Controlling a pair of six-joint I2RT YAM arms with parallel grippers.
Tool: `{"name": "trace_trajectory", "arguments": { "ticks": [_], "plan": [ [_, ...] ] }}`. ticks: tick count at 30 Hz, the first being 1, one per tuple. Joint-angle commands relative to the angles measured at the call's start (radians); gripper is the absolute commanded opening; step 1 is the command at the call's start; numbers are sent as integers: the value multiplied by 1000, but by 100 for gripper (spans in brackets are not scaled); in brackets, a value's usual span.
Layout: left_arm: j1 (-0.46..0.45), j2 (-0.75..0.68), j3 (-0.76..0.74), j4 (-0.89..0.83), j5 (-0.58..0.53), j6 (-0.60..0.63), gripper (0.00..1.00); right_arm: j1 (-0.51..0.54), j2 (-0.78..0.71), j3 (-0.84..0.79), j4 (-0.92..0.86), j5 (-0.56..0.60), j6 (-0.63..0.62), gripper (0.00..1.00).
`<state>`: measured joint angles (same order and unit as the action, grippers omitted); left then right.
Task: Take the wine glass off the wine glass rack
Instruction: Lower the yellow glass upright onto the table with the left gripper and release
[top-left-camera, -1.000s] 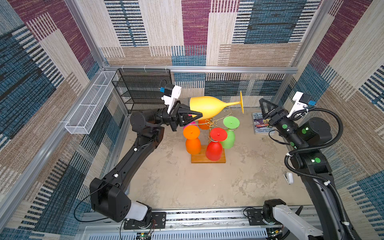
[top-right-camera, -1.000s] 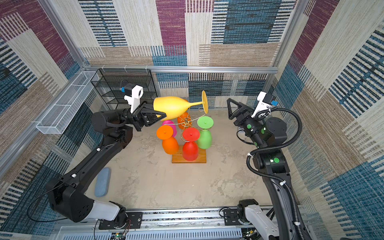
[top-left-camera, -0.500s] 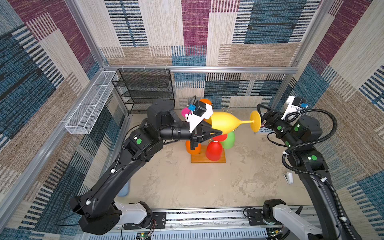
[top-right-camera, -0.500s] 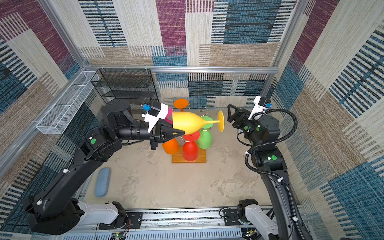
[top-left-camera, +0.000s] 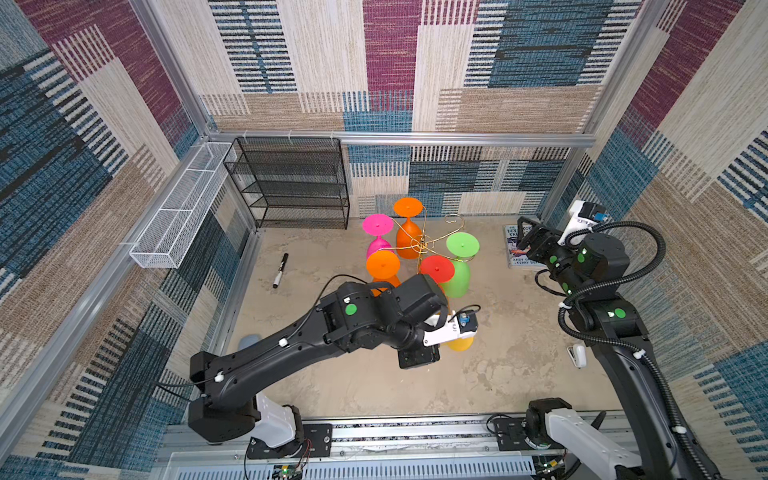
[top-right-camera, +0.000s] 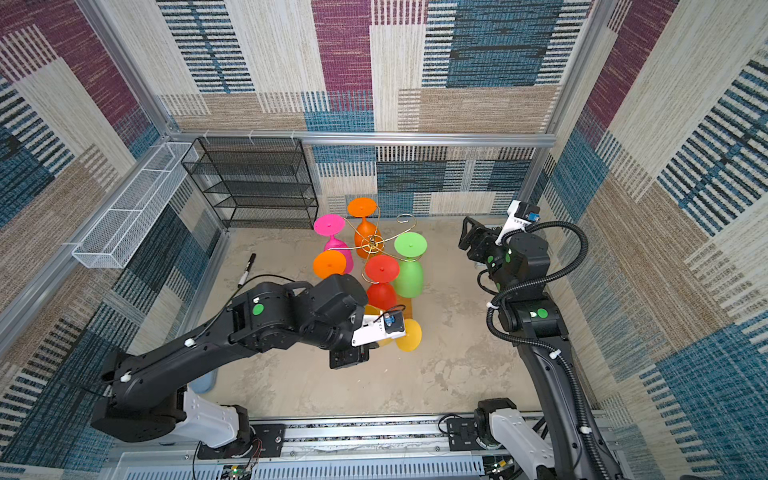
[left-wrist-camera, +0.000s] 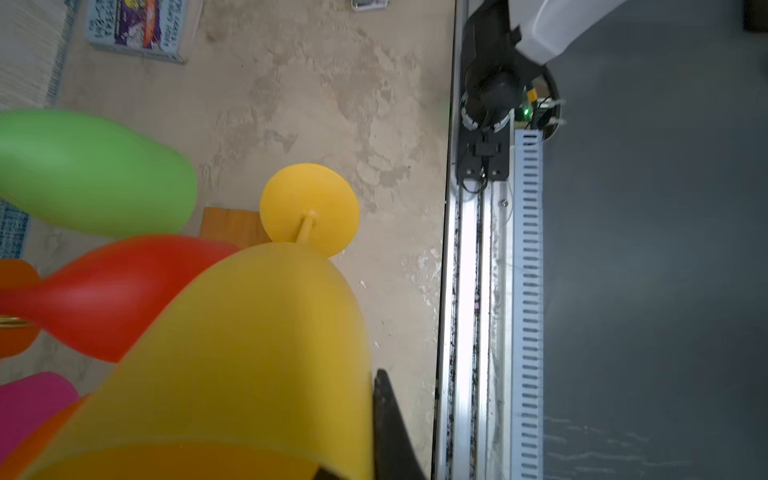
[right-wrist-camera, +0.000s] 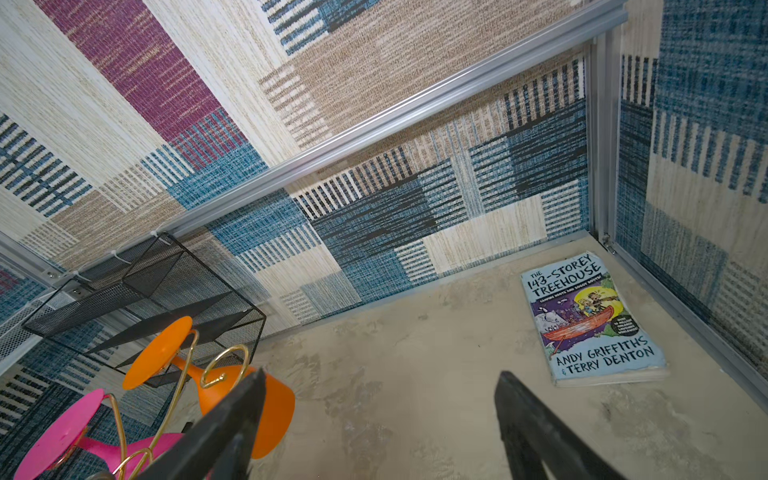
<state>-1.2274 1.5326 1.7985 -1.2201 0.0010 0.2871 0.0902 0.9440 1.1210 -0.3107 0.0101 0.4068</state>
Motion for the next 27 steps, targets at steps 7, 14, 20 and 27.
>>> {"name": "trace_trajectory", "arguments": {
  "ticks": [7,14,20,27],
  "plan": [
    [-8,166,-78,-118,-20,-18,0,-1,26,-24,39,-31,9,88],
    [-8,255,-82,-117,-24,-34,0,-1,39,-33,49,-52,24,88],
    [-8,276,-103,-119,-28,-44,0,-1,46,-41,55,-63,28,88],
    [-8,298,-86,-143,-23,-50,0,-1,58,-46,60,-78,29,88]
  ]
}}
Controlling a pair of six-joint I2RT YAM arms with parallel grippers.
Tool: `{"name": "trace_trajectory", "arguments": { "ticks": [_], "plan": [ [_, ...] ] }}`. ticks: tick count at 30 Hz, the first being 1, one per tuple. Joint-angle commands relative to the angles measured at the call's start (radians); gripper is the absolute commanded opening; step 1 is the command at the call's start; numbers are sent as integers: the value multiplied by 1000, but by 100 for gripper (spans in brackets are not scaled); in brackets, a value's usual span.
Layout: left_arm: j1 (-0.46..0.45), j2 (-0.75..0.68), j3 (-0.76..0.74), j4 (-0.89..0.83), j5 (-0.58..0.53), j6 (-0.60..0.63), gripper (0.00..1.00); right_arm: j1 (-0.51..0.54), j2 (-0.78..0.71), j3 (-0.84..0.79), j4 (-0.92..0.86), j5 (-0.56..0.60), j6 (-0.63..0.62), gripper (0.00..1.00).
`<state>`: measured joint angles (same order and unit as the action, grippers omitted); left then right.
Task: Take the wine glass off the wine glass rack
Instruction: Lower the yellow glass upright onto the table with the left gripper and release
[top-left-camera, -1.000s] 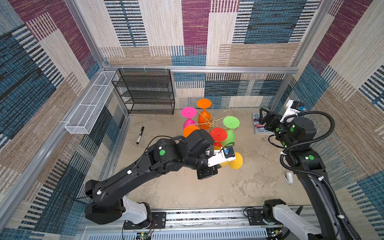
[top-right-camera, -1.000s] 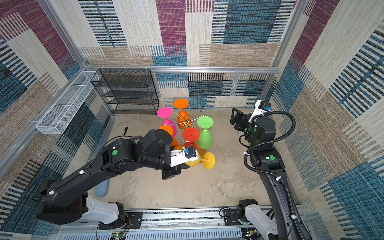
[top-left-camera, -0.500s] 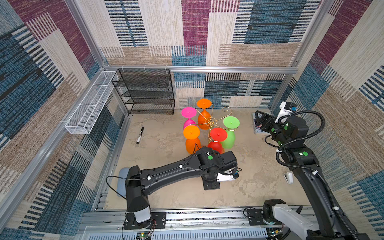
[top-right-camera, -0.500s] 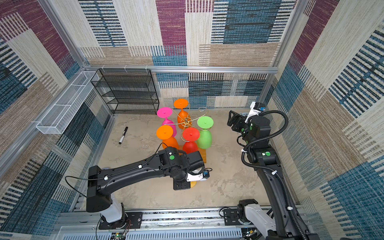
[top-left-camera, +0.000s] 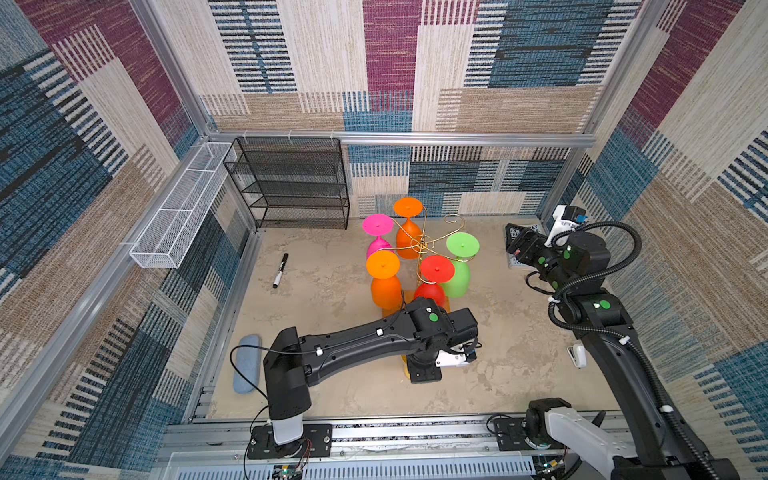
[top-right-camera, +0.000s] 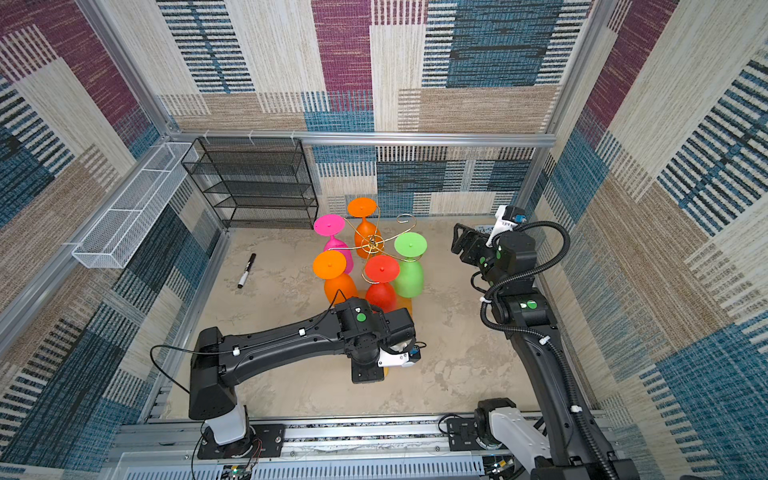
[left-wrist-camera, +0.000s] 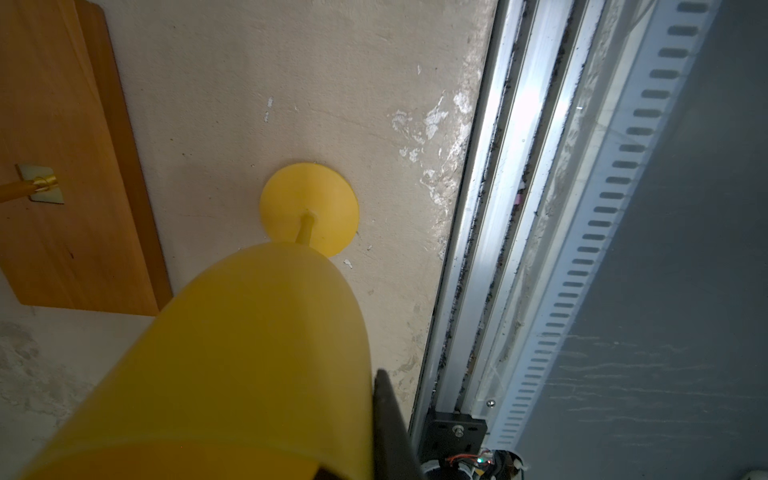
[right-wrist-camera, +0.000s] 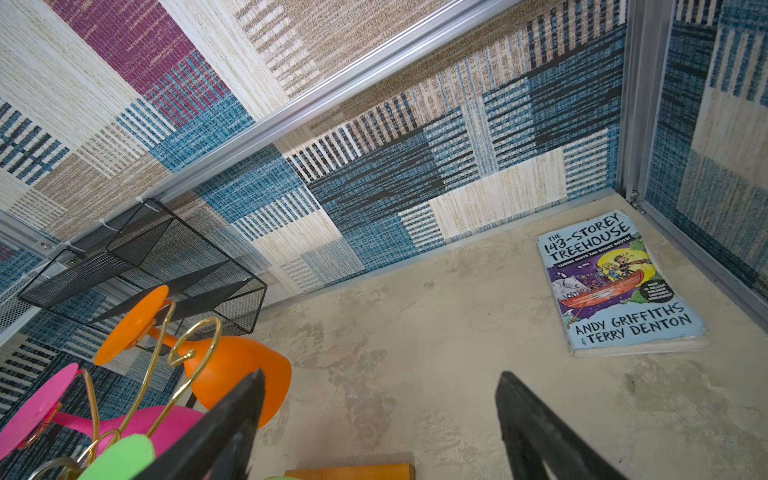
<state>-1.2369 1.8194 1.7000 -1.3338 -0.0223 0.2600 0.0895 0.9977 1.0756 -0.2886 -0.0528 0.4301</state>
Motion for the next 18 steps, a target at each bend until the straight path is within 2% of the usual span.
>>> {"name": "trace_trajectory", "arguments": {
  "ticks": [1,11,14,18],
  "plan": [
    [1,16,17,-35,-6,-25,0,0,5,1,39,-20,7,88],
    [1,41,63,-78,-22,-33,35,0,16,9,43,-39,10,88],
    [1,34,90,-97,-31,-38,42,0,16,15,40,-59,18,88],
    [1,8,132,-128,-49,-47,47,0,15,32,35,-133,40,89]
  ]
}}
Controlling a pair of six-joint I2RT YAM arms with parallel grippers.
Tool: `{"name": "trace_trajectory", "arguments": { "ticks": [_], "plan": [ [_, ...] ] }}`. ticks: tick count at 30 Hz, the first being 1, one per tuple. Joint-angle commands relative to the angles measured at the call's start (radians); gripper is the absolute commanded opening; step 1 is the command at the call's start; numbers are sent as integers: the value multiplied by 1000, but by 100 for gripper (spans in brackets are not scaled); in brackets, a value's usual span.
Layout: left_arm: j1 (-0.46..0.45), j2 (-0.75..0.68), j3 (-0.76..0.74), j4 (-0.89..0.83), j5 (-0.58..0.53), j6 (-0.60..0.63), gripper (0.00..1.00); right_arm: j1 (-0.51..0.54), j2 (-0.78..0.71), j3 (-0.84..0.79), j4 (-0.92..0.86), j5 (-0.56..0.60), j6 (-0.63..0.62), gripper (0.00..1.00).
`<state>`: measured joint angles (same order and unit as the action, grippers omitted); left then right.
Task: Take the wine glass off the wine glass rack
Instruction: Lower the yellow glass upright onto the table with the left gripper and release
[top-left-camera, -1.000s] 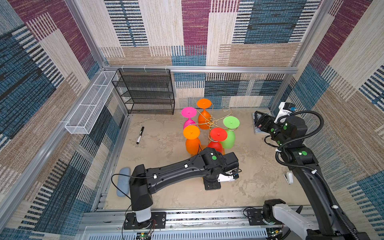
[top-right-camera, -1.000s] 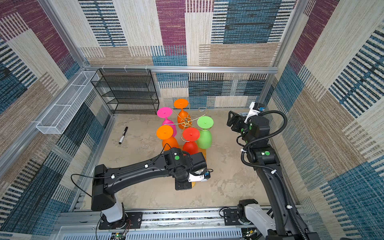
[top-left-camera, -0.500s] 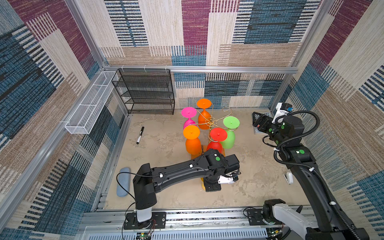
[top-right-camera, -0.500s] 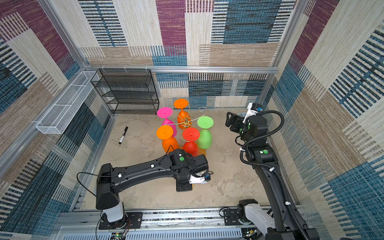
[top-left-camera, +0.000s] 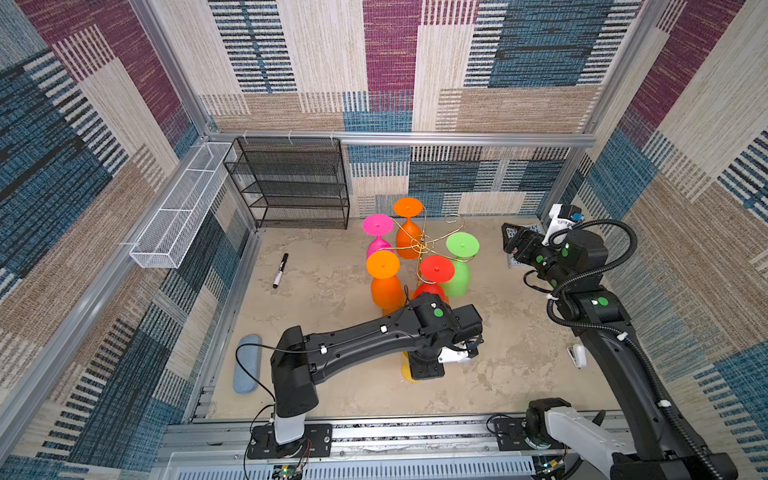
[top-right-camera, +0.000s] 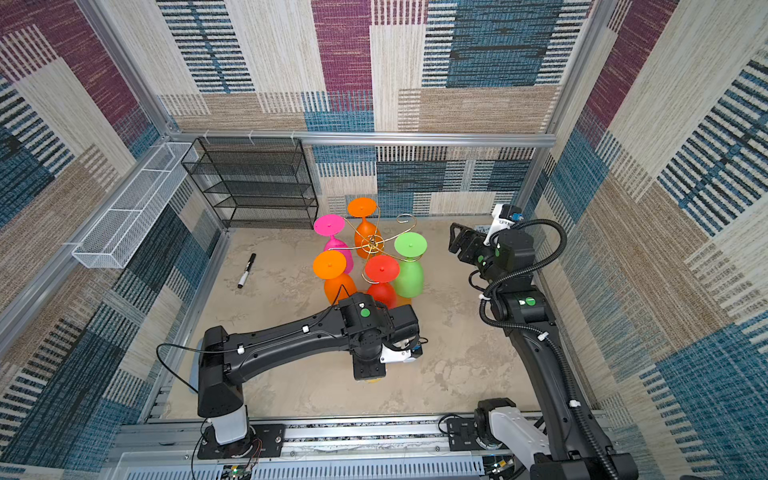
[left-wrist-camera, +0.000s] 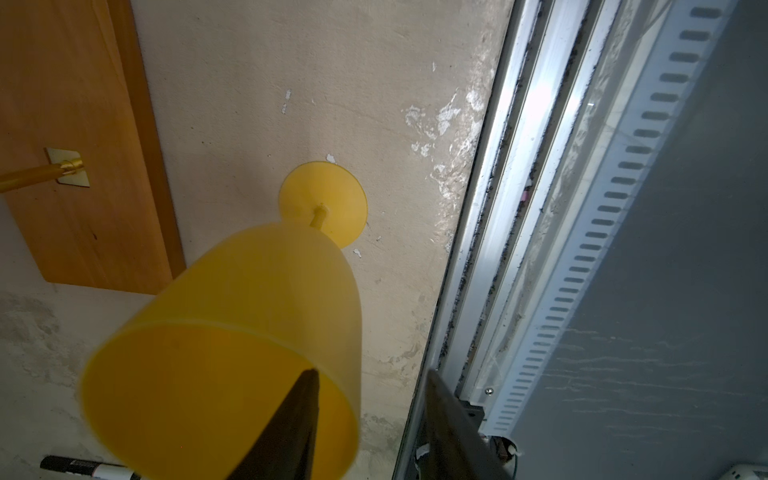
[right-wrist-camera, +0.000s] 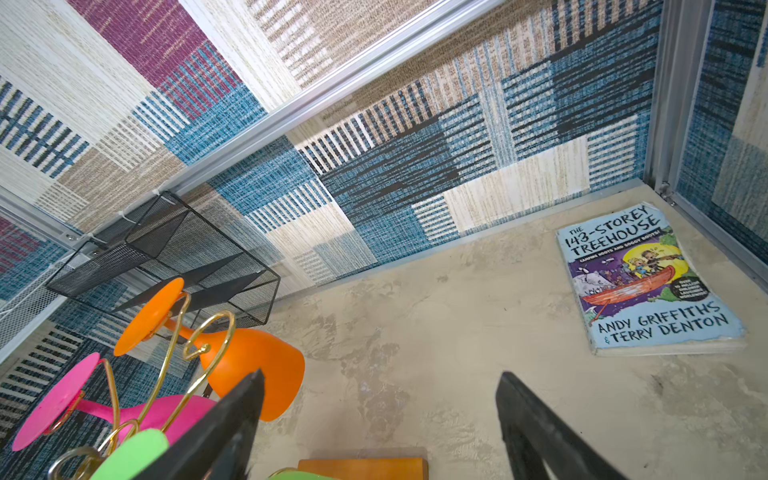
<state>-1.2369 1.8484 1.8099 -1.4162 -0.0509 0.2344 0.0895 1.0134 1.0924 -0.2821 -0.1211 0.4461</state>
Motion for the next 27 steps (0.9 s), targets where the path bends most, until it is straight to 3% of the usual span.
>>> {"name": "trace_trajectory", "arguments": {
  "ticks": [1,11,21,27],
  "plan": [
    [1,-35,30,-51,-23,-22,47,0,-1,21,28,-91,31,89],
    [1,-316,65,-30,-34,-27,49,0,6,39,41,-399,123,88],
    [2,-729,-212,490,-352,24,54,0,44,-49,173,-604,243,81],
    [7,-807,-297,605,-379,54,58,0,46,-49,179,-615,257,73]
  ]
}}
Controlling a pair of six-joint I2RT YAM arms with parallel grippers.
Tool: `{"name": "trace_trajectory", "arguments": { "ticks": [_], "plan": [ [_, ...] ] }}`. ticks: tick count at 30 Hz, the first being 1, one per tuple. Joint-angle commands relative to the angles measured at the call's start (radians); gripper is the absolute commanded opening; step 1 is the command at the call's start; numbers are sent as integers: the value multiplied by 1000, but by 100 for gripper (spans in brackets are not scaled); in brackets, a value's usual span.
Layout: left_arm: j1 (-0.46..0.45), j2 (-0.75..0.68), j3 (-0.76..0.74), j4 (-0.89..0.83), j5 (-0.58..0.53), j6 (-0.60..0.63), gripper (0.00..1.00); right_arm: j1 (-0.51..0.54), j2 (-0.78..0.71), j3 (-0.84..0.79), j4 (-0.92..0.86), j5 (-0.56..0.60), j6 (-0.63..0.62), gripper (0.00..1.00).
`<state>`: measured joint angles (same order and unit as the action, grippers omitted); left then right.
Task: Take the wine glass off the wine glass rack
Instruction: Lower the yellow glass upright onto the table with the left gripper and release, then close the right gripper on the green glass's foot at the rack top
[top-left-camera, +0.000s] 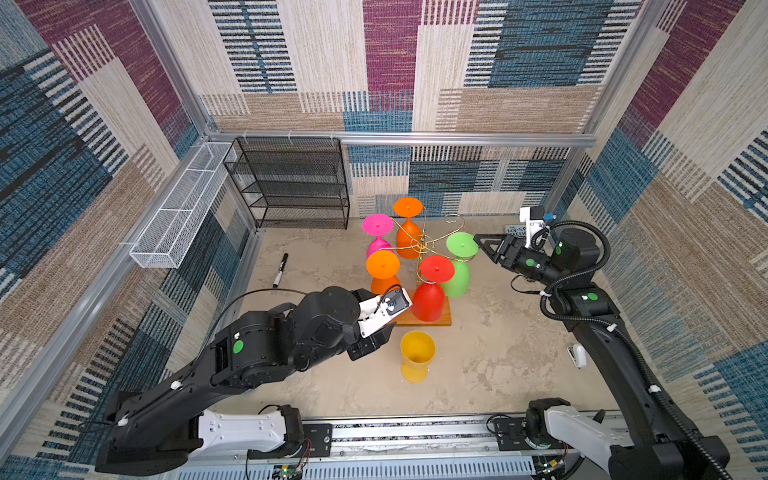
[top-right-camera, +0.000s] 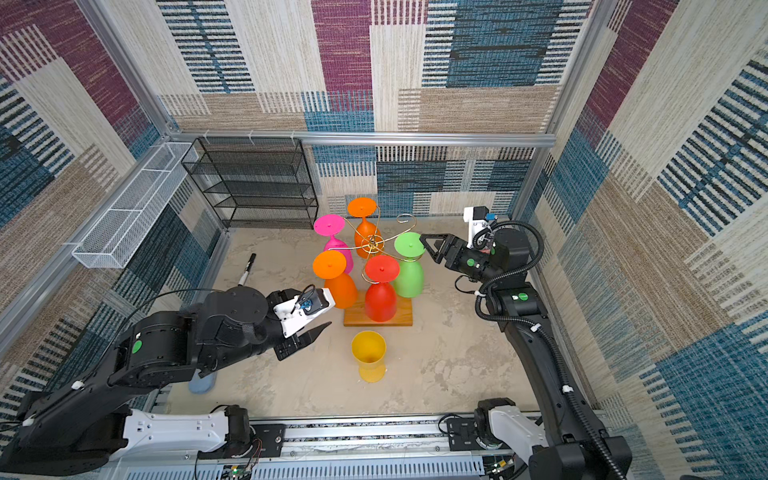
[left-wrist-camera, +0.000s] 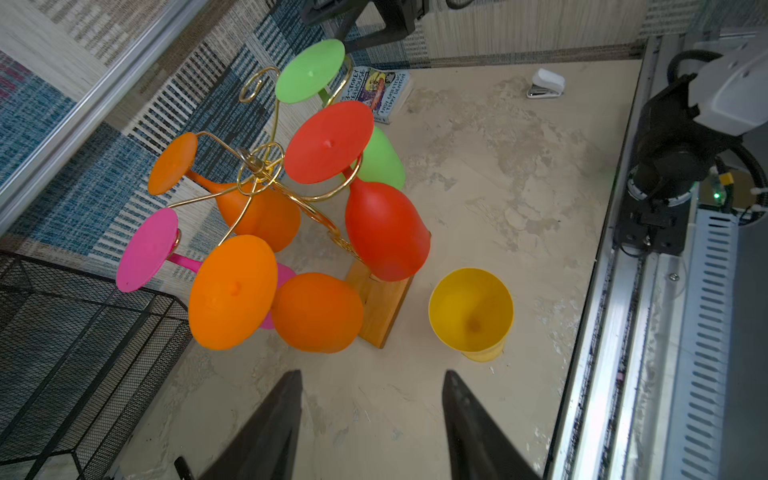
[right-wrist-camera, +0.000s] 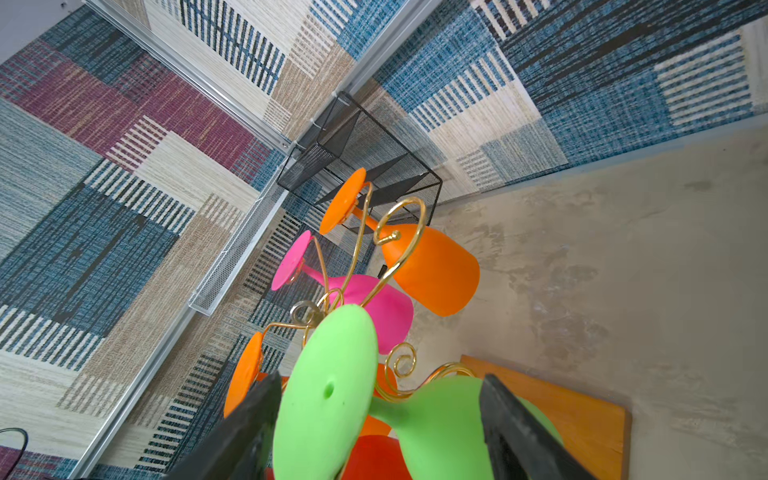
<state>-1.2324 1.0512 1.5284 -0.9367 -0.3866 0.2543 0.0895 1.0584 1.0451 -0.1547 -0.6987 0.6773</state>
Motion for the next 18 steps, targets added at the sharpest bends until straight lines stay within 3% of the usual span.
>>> {"name": "trace_trajectory", "arguments": {
  "ticks": [1,10,18],
  "plan": [
    [1,-11,-22,132,-49,39,58,0,3,-4,60,-49,33,72],
    [7,-50,-63,200,-64,50,58,3,12,-14,102,-81,77,63],
    [9,-69,-83,206,-53,48,58,18,22,-6,115,-99,94,42]
  ]
}}
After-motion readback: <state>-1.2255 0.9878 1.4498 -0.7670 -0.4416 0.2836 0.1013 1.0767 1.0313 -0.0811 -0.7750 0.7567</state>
